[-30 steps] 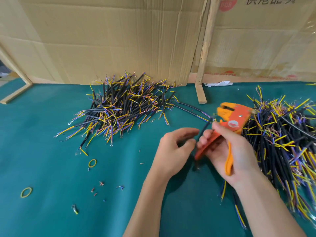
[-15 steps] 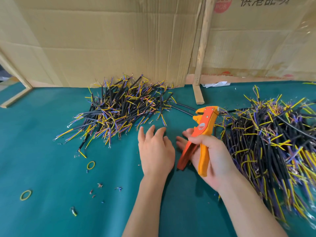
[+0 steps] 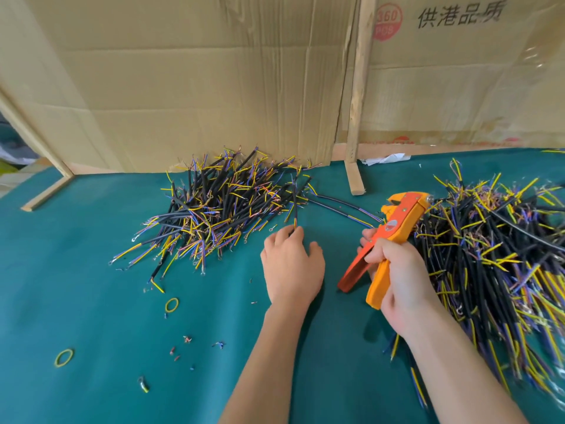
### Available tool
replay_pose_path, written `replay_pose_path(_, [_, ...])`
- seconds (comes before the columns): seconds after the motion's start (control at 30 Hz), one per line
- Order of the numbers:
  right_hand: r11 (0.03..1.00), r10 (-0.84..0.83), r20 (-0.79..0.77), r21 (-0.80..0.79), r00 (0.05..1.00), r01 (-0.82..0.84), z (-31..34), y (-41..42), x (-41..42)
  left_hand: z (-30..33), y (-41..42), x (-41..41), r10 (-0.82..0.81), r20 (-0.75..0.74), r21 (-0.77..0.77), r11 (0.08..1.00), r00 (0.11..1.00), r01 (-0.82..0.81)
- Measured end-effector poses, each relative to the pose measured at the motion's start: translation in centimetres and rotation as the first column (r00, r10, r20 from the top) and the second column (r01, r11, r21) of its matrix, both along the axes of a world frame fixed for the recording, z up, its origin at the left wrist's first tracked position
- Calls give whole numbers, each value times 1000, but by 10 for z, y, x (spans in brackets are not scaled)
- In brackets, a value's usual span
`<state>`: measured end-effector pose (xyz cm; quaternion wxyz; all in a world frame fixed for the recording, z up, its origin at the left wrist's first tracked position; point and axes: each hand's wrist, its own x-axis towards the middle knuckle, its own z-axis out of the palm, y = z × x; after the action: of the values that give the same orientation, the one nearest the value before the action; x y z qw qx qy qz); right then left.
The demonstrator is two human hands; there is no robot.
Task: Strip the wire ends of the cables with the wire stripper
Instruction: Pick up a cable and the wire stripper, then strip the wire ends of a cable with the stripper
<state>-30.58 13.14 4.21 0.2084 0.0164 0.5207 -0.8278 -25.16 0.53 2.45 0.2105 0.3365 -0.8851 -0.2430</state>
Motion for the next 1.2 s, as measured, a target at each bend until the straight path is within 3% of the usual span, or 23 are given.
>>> replay_pose_path(0.13, [989, 116, 86, -98, 990, -107, -1, 3, 1, -5, 35, 30, 69, -377, 260, 965, 924, 34])
replay_pose_path(0.23, [960, 234, 134, -190, 963, -207, 2, 5, 3, -4, 58, 45, 19, -502, 336, 925, 865, 175])
replay_pose_path(0.3, [930, 301, 118, -256, 946, -264, 6, 10, 4, 0, 64, 49, -61, -521, 309, 916, 851, 255])
replay_pose_path(0.43, [914, 299, 42, -300, 953, -274, 7, 23, -2, 2, 63, 50, -14, -513, 337, 916, 858, 217])
replay_pose_path(0.6, [846, 355, -38, -412, 934, -338, 6, 27, -4, 2, 59, 48, -50, -502, 406, 868, 863, 286])
replay_pose_path(0.8, [865, 305, -71, -398, 950, -307, 7, 30, -7, 2, 40, 45, -25, -516, 466, 830, 856, 305])
replay_pose_path(0.9, [864, 288, -83, -406, 954, -296, 9, 30, -5, 3, 28, 41, 105, -592, 543, 785, 799, 299])
replay_pose_path(1.0, [876, 280, -83, -386, 956, -290, 8, 30, -6, 4, 15, 40, 325, -652, 665, 679, 685, 311])
replay_pose_path(1.2, [879, 383, -110, -261, 917, -398, 6, 29, -5, 9, 8, 45, 605, -618, 786, 490, 503, 377])
